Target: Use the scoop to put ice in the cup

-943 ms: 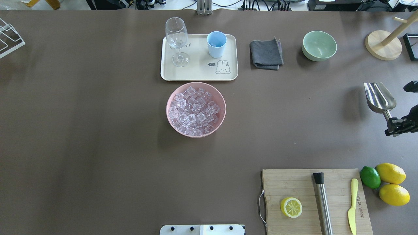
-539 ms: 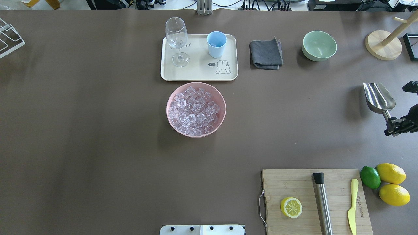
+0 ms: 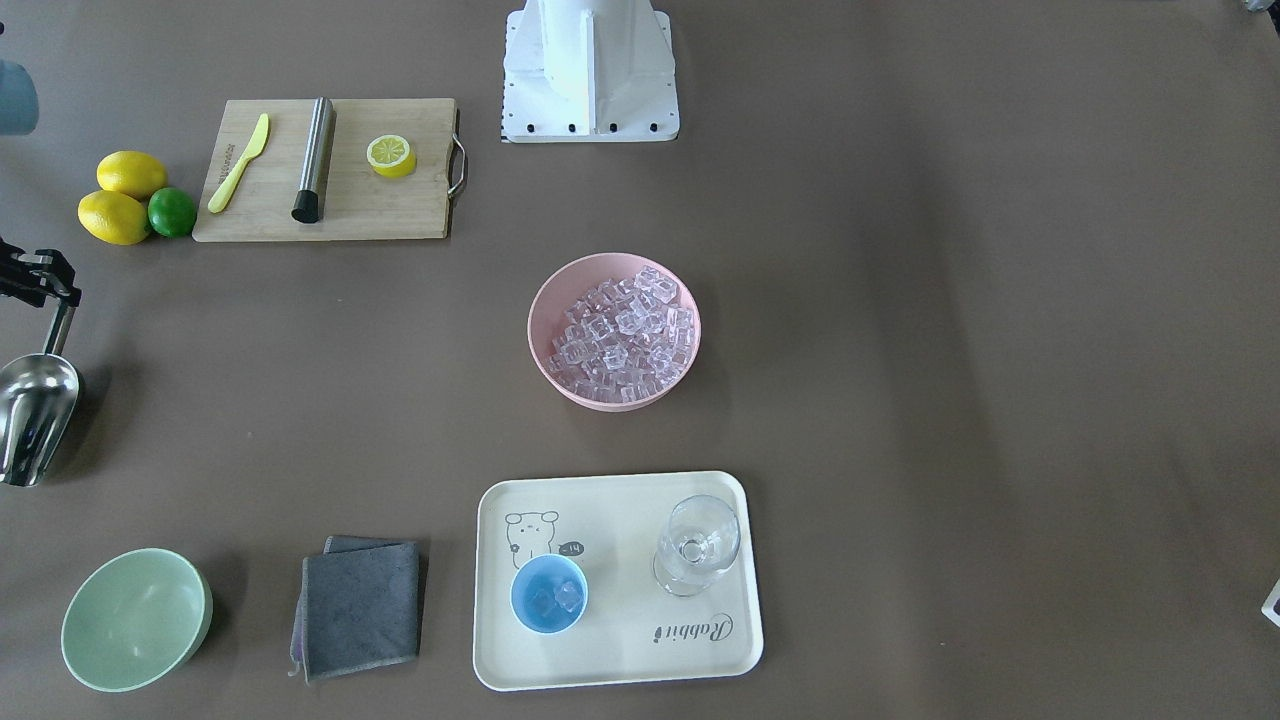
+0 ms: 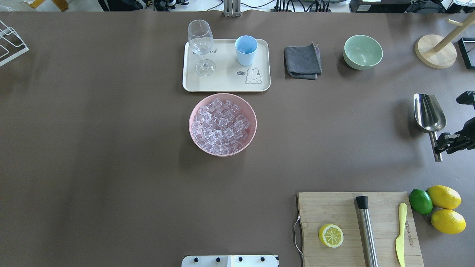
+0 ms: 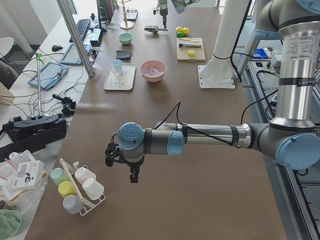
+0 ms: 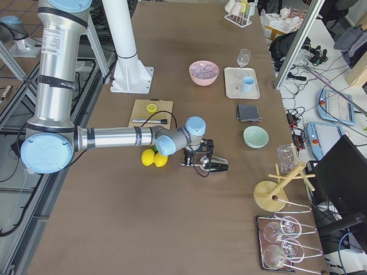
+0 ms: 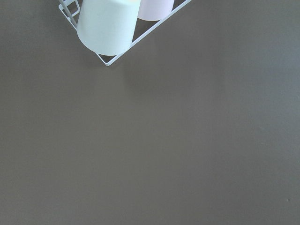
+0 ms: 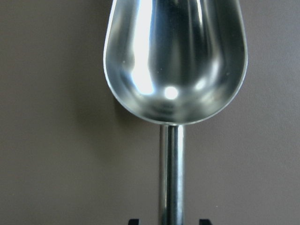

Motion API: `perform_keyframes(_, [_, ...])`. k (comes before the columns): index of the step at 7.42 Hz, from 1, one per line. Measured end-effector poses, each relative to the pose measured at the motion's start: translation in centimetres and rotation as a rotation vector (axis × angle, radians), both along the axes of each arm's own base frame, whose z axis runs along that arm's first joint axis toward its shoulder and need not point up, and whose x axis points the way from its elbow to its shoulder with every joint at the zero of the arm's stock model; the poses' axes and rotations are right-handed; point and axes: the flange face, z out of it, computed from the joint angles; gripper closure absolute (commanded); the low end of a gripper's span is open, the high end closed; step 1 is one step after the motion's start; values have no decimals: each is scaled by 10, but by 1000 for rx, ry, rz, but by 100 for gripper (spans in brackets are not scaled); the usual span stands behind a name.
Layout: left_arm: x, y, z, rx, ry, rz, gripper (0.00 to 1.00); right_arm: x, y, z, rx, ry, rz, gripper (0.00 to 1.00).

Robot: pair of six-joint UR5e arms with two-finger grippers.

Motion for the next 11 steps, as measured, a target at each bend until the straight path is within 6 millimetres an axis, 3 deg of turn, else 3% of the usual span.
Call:
perform_keyframes(3, [0, -1, -1, 4, -2, 3, 1, 2, 1, -10, 17, -21, -14, 0])
perform_keyframes(5, [0, -1, -1, 5, 0, 3, 1, 21, -3, -11, 50, -41, -35, 0])
perform_keyframes(8, [1, -1, -1, 4, 1, 4, 1, 93, -14, 1, 148, -32, -85, 0])
perform_keyframes(11, [1, -1, -1, 4, 2, 5, 1, 176, -9, 24, 206, -4, -120, 0])
